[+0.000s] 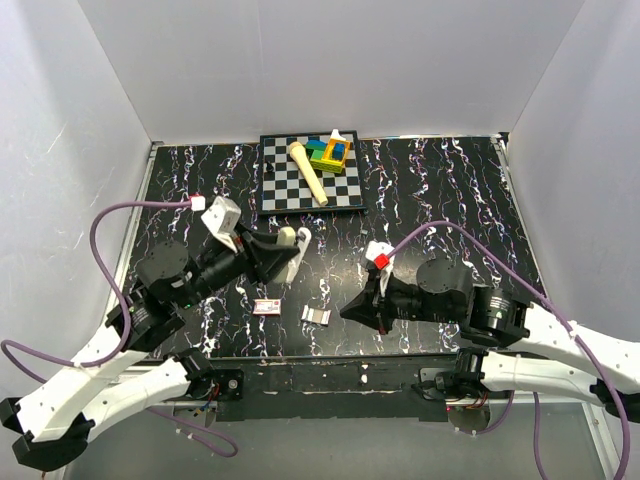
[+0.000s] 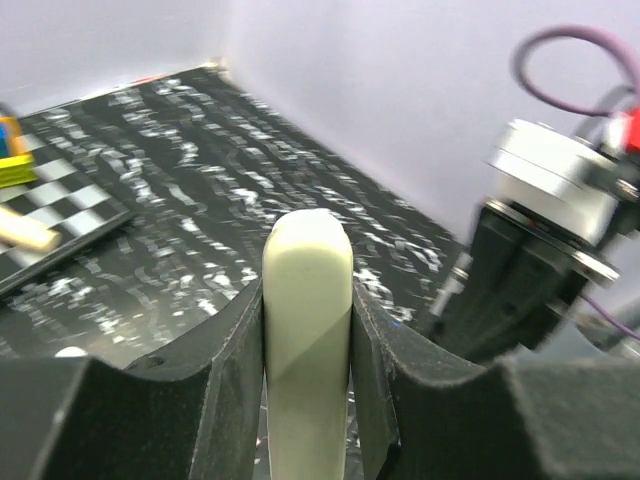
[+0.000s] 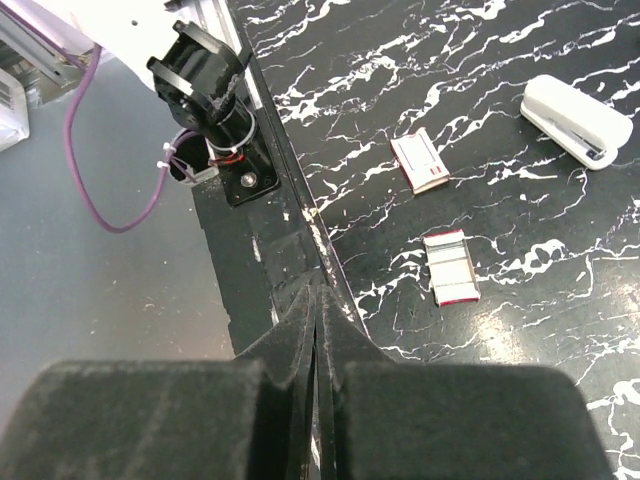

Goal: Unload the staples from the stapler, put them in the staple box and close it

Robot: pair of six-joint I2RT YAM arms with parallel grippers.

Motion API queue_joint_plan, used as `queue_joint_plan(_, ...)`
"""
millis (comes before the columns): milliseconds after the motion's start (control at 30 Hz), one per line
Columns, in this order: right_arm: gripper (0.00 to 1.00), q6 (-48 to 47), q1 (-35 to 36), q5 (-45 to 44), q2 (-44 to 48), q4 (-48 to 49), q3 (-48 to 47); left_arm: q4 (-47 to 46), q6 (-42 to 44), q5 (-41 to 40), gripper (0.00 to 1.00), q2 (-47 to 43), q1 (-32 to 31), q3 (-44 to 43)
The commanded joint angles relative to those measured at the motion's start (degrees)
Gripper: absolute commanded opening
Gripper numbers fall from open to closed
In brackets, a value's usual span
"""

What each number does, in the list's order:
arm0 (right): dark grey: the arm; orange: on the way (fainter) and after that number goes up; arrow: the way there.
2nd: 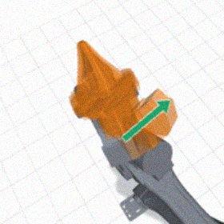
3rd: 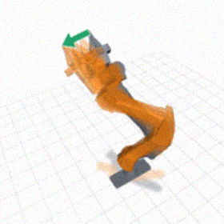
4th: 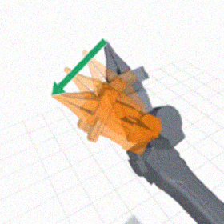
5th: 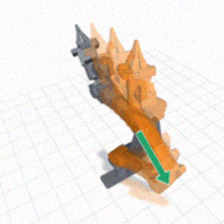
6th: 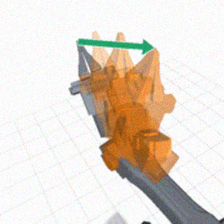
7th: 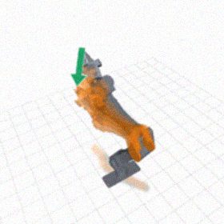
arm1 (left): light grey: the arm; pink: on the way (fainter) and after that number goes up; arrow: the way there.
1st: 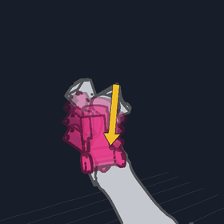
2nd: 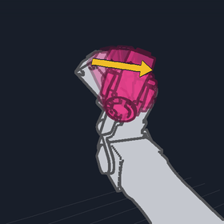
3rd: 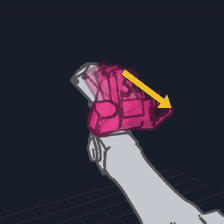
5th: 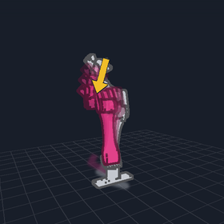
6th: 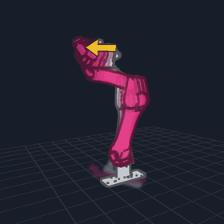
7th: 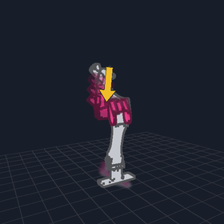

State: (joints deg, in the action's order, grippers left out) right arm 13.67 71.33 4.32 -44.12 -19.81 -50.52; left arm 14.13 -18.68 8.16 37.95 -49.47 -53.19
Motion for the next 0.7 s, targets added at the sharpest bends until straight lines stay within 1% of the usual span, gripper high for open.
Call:
queue_joint_plan(0, 0.01, 1.8, -0.1, -1.9, -1.1, 1.9, 0.2, 7.7, 3.6, -17.1, 0.00, 4.6, 0.3, -4.6)
queue_joint_plan(100, 0.01, 2.8, -0.1, -1.6, -1.7, 3.4, 1.5, 9.2, 4.8, -19.4, 0.00, 7.8, 1.7, -7.1)
queue_joint_plan(167, 0.01, 3.1, -0.1, -1.0, -1.9, 4.4, 2.5, 10.0, 5.6, -18.9, 0.00, 9.8, 4.5, -9.1)
queue_joint_plan(267, 0.01, 3.1, -0.1, -0.6, -2.9, 5.0, 3.0, 10.3, 5.6, -14.5, 0.00, 12.0, 11.4, -10.4)
queue_joint_plan(433, 0.01, 3.9, -0.1, 0.9, -4.5, 5.7, 3.8, 10.0, 5.6, -11.1, 0.00, 16.3, 22.1, -11.4)
queue_joint_plan(667, 0.01, 5.2, -0.1, 1.3, -4.9, 7.2, 6.6, 8.5, 4.4, -10.7, 0.00, 21.9, 32.9, -10.9)
